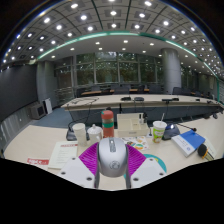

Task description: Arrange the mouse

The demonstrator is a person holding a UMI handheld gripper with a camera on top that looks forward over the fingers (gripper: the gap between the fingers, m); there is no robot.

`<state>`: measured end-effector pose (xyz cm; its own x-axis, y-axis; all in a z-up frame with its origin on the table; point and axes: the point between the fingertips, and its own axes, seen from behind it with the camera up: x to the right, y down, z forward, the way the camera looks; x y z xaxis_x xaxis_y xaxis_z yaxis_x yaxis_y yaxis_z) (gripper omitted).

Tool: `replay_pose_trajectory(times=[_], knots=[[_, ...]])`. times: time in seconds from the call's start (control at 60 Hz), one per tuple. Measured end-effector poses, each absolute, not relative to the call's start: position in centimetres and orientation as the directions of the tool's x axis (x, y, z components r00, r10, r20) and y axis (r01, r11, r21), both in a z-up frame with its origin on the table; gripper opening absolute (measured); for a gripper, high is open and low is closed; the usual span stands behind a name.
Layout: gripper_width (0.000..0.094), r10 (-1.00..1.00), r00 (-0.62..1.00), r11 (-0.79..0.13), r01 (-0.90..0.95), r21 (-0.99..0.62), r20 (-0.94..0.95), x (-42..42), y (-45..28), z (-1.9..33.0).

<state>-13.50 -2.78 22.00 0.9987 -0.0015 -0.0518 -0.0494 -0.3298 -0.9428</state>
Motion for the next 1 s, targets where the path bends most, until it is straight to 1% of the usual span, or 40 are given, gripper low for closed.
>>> replay_pose_trajectory(times=[0.067, 0.117, 0.217, 0.317, 0.4, 0.517, 0.567, 0.6, 0.633, 0.683, 0.7, 0.717, 0.75, 0.867, 1.0], knots=[[0.0352, -0.036, 0.998, -0.358, -0.055, -0.932, -0.046, -8.7, 0.1, 20.2], [0.0350, -0.060, 0.997, -0.387, -0.072, -0.919, -0.053, -5.4, 1.7, 17.8], [0.0350, -0.081, 0.996, -0.459, -0.079, -0.885, -0.047, -0.8, 3.9, 11.3], [0.0353, -0.079, 0.995, -0.540, -0.096, -0.836, -0.063, 1.3, 4.9, 5.4], [0.0357, -0.072, 0.995, -0.577, -0.098, -0.811, -0.070, 2.1, 5.3, 1.8], [0.0464, -0.063, 0.994, -0.614, -0.110, -0.781, -0.090, 2.1, 5.1, -0.7], [0.0504, -0.062, 0.994, -0.606, -0.109, -0.788, -0.090, 2.2, 5.0, -0.5], [0.0553, -0.065, 0.994, -0.613, -0.107, -0.783, -0.086, 2.3, 4.8, -0.4], [0.0635, -0.065, 0.994, -0.616, -0.105, -0.781, -0.082, 2.3, 4.5, -0.1], [0.0806, -0.060, 0.995, -0.612, -0.098, -0.784, -0.078, 2.1, 4.1, 0.8], [0.0851, -0.059, 0.995, -0.611, -0.097, -0.786, -0.077, 2.1, 3.9, 1.2], [0.0874, -0.060, 0.995, -0.608, -0.095, -0.788, -0.074, 2.1, 3.7, 1.6], [0.0857, -0.058, 0.996, -0.602, -0.091, -0.793, -0.070, 1.8, 3.0, 2.6], [0.0858, -0.058, 0.997, -0.577, -0.069, -0.814, -0.043, 1.2, -0.4, 6.9], [0.0858, -0.064, 0.998, -0.555, -0.036, -0.831, -0.001, -0.7, -6.7, 12.1]])
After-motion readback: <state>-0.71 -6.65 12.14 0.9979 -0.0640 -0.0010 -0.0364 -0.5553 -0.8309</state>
